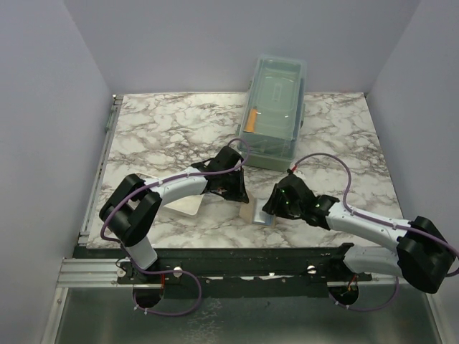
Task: Put the credit cards into the card holder
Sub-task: Open the card holder at the center of the board.
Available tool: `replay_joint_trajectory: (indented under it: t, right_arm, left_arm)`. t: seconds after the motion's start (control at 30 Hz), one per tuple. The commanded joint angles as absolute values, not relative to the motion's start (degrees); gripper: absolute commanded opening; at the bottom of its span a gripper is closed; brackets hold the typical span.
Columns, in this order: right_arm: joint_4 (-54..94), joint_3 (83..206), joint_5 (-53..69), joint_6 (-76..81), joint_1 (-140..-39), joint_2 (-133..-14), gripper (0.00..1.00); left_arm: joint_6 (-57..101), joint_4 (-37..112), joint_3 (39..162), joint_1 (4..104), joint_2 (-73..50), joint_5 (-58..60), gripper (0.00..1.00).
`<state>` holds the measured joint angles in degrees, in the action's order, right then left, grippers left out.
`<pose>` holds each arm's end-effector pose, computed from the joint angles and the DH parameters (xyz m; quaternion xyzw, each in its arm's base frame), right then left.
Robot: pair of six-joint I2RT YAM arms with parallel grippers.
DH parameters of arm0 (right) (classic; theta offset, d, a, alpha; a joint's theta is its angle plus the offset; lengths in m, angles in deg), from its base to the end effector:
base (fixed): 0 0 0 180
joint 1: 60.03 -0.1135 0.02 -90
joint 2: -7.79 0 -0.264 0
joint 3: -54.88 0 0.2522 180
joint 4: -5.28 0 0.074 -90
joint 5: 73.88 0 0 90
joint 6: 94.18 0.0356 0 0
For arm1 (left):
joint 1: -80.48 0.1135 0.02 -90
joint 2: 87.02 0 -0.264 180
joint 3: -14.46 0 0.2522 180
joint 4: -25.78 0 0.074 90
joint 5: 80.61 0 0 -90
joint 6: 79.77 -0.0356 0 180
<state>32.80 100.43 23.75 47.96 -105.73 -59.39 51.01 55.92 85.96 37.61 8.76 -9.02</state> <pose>0.1595 0.1567 0.1812 0.0757 0.9323 0.2215 0.2758 0.2409 -0.2390 0.1848 0.0660 0.9389 -0.3146 0.1232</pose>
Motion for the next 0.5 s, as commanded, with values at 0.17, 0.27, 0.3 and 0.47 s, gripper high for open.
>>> replay_joint_trajectory:
  t: [0.17, 0.27, 0.3, 0.47]
  right_arm:
    - [24.32, 96.50, 18.94, 50.23, -103.51, -61.22, 0.44]
    - [22.83, 95.81, 18.34, 50.16, -103.25, -61.63, 0.44]
    - [22.67, 95.92, 18.05, 49.98, -103.12, -62.01, 0.44]
    - [22.78, 96.00, 18.04, 50.20, -102.91, -63.50, 0.43]
  left_arm:
    - [51.81, 54.67, 85.11, 37.95, 8.00, -9.90, 0.00]
    - [51.76, 54.54, 85.00, 37.98, 8.11, -9.77, 0.00]
    - [51.80, 54.49, 85.04, 37.98, 8.10, -9.91, 0.00]
    - [51.82, 54.47, 85.02, 37.97, 7.99, -10.33, 0.00]
